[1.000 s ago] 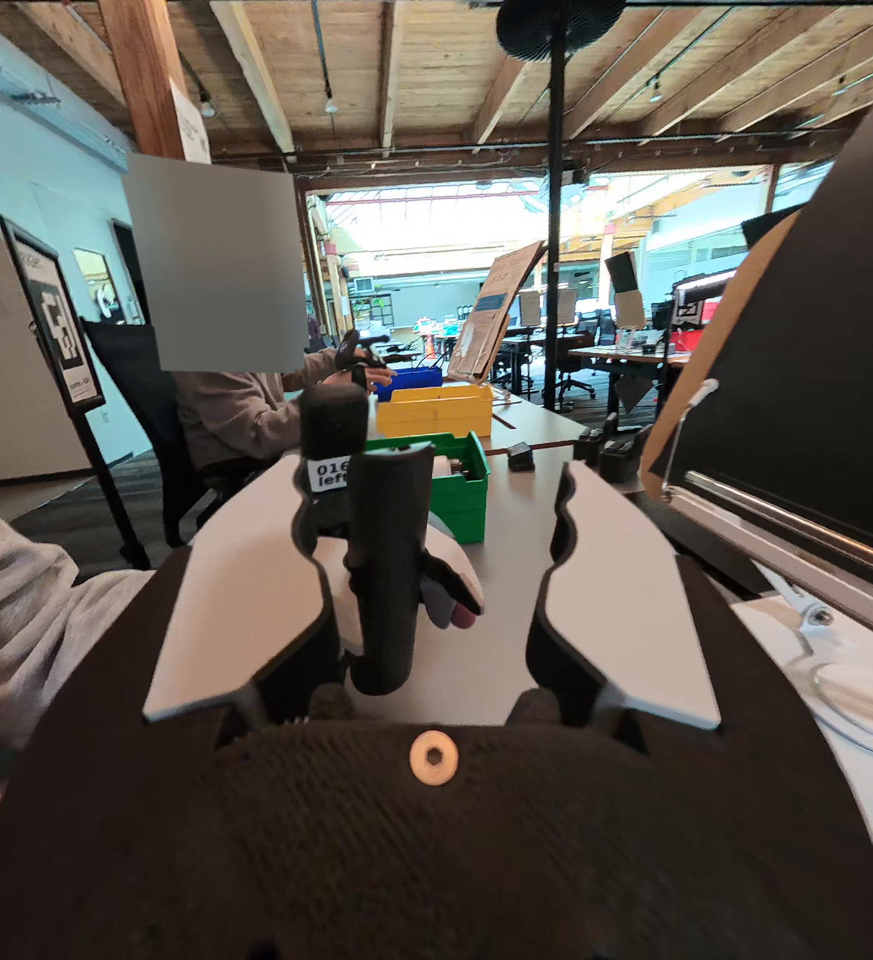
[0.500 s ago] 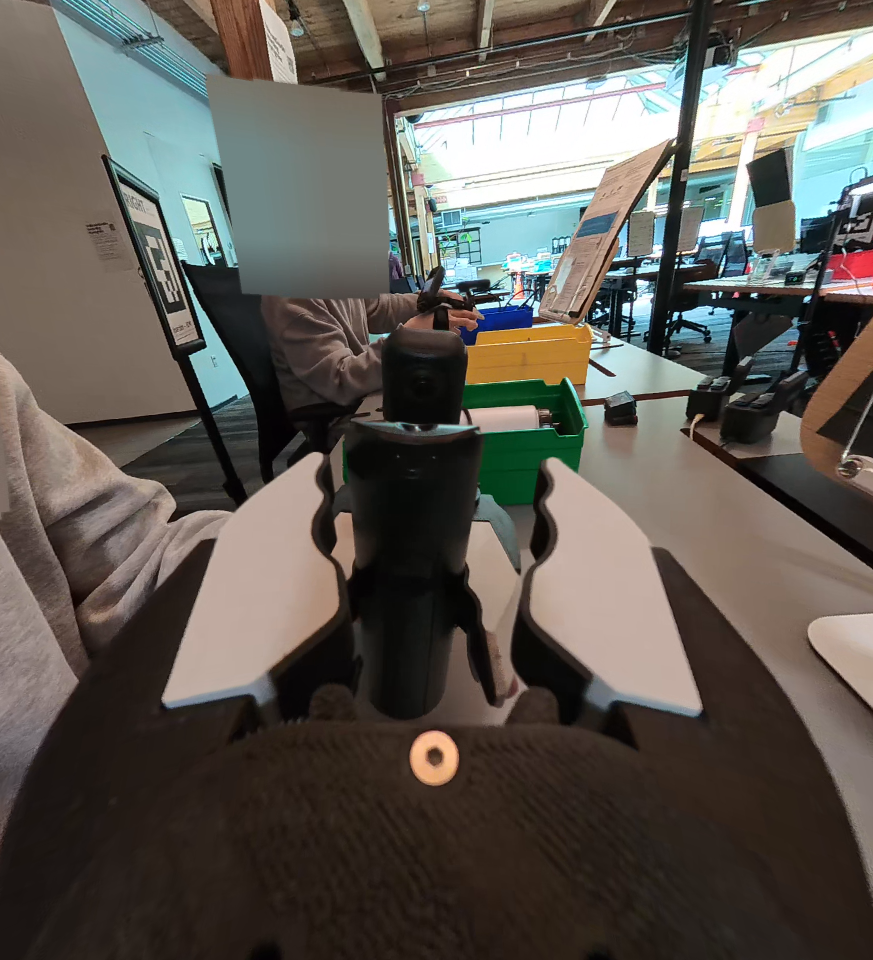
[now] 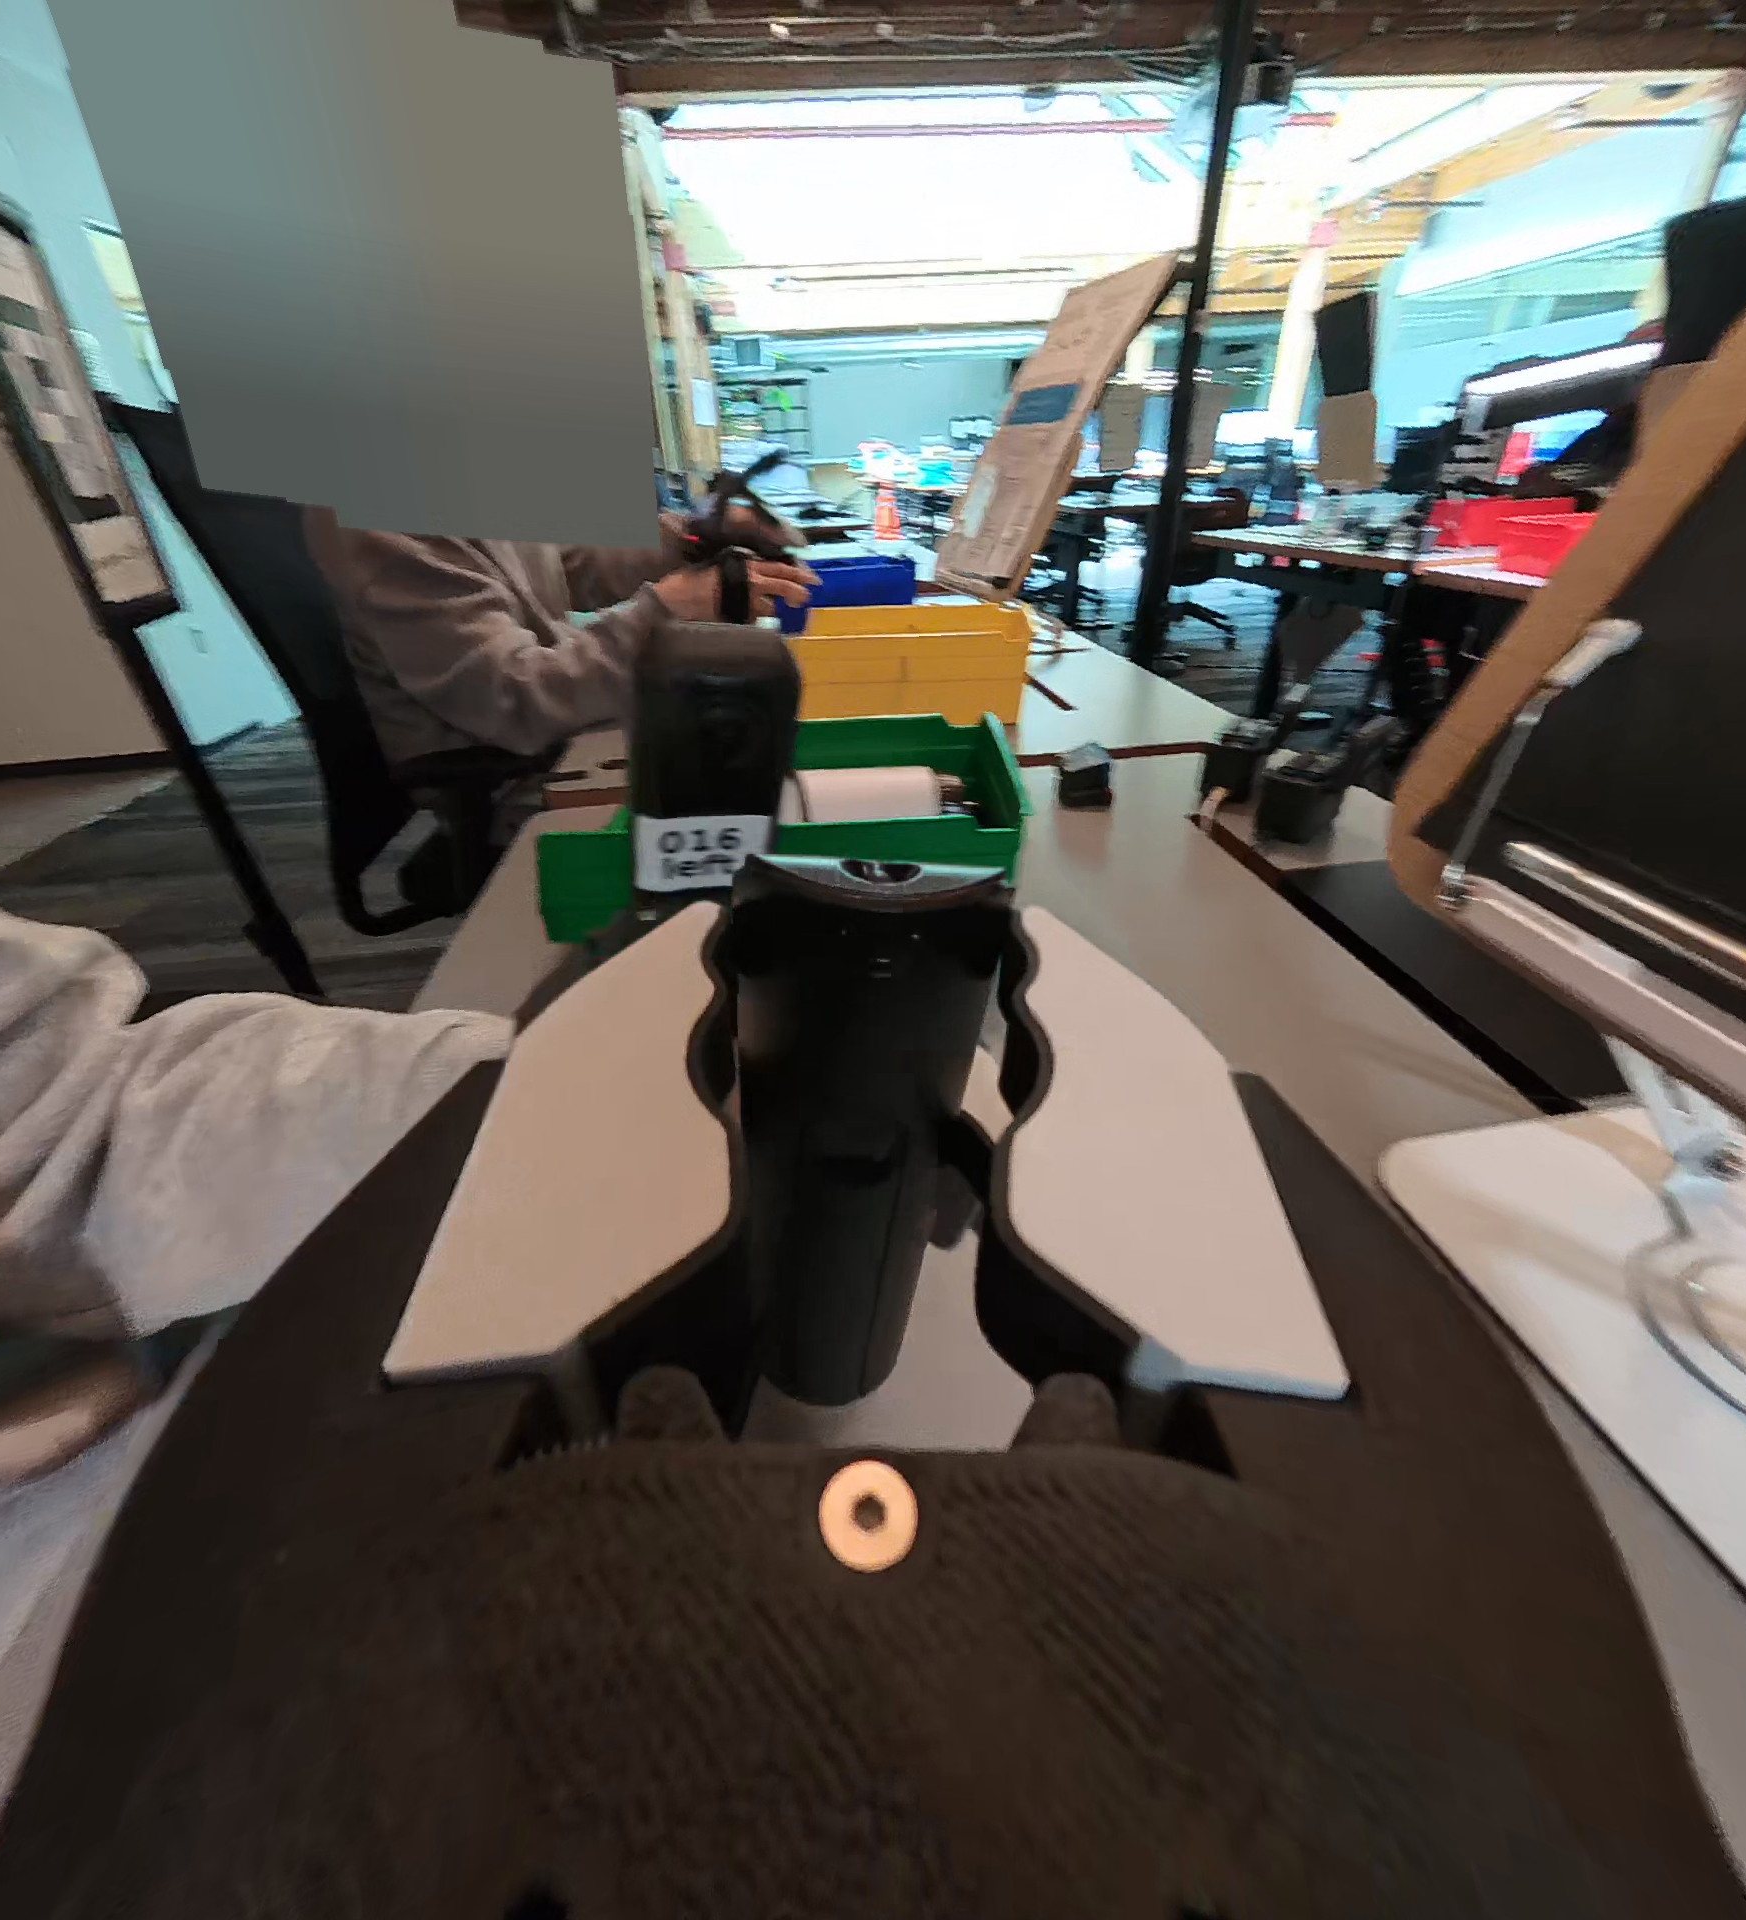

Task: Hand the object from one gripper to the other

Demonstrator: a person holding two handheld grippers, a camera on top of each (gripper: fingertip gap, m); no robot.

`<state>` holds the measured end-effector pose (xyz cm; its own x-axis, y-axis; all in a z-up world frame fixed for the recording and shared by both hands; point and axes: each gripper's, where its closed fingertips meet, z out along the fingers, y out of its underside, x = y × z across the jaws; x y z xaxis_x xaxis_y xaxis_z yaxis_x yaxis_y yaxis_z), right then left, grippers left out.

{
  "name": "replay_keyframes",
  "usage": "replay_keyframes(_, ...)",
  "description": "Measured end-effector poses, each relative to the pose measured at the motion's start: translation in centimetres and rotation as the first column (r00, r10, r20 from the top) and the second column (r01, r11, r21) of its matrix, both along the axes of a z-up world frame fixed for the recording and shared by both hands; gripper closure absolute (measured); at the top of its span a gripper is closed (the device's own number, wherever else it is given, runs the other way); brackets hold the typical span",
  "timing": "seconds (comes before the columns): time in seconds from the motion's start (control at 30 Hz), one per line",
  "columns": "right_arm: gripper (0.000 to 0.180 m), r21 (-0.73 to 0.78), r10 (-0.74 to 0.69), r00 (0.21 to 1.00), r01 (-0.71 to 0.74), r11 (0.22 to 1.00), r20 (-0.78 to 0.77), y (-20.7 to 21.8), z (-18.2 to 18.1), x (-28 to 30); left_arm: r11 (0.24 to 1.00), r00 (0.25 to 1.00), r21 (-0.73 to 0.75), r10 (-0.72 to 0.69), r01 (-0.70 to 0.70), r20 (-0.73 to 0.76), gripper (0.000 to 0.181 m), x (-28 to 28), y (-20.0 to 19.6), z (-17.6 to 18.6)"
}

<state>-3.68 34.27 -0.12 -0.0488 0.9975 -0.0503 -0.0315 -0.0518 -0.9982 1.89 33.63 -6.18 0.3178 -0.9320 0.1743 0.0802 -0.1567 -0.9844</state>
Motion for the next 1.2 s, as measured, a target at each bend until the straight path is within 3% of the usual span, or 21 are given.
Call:
replay_keyframes(0.1,0.13,0.02,-0.182,0.982,0.181,0.983,0.053,2.7,-0.2,0.7,0.984,0.98,0.067,0.172,-0.166,-0.096,0.092,-1.0,2.0,-0.9)
replay_keyframes(0.2,0.13,0.03,-0.4,0.91,0.399,0.916,0.11,5.8,-0.6,1.9,0.906,0.88,0.226,0.408,-0.357,-0.245,0.109,-2.5,4.1,-2.1)
replay_keyframes(0.27,0.13,0.024,-0.491,0.862,0.492,0.87,0.125,7.0,-0.8,2.5,0.863,0.812,0.313,0.489,-0.397,-0.317,0.119,-2.6,4.6,-2.7)
replay_keyframes(0.37,0.13,0.02,-0.555,0.821,0.558,0.83,0.129,7.6,-0.9,2.6,0.82,0.737,0.312,0.57,-0.48,-0.364,0.125,-2.5,5.4,-3.4)
replay_keyframes(0.57,0.13,-0.034,-0.546,0.824,0.556,0.83,0.151,6.6,-1.4,1.2,0.764,0.695,0.231,0.644,-0.602,-0.32,0.129,-3.0,6.1,-3.2)
replay_keyframes(0.73,0.13,-0.061,-0.532,0.837,0.542,0.838,0.129,6.1,-1.0,0.9,0.814,0.746,0.167,0.578,-0.557,-0.331,0.145,-2.8,6.0,-4.0)
replay_keyframes(0.87,0.13,-0.079,-0.529,0.84,0.539,0.838,0.121,6.2,-0.9,1.0,0.811,0.737,0.192,0.583,-0.552,-0.344,0.154,-2.8,6.0,-4.2)
replay_keyframes(1.03,0.129,-0.057,-0.484,0.87,0.49,0.87,0.094,5.6,-0.3,0.9,0.828,0.768,0.149,0.559,-0.541,-0.313,0.155,-2.7,6.0,-4.0)
replay_keyframes(1.13,0.099,-0.012,-0.43,0.903,0.43,0.903,0.003,4.9,1.4,0.9,0.858,0.821,0.067,0.508,-0.509,-0.26,0.156,-2.6,5.8,-3.8)
replay_keyframes(1.2,0.091,0.021,-0.411,0.91,0.412,0.911,-0.047,4.8,2.4,1.5,0.876,0.855,0.015,0.473,-0.481,-0.212,0.156,-2.6,5.7,-3.5)
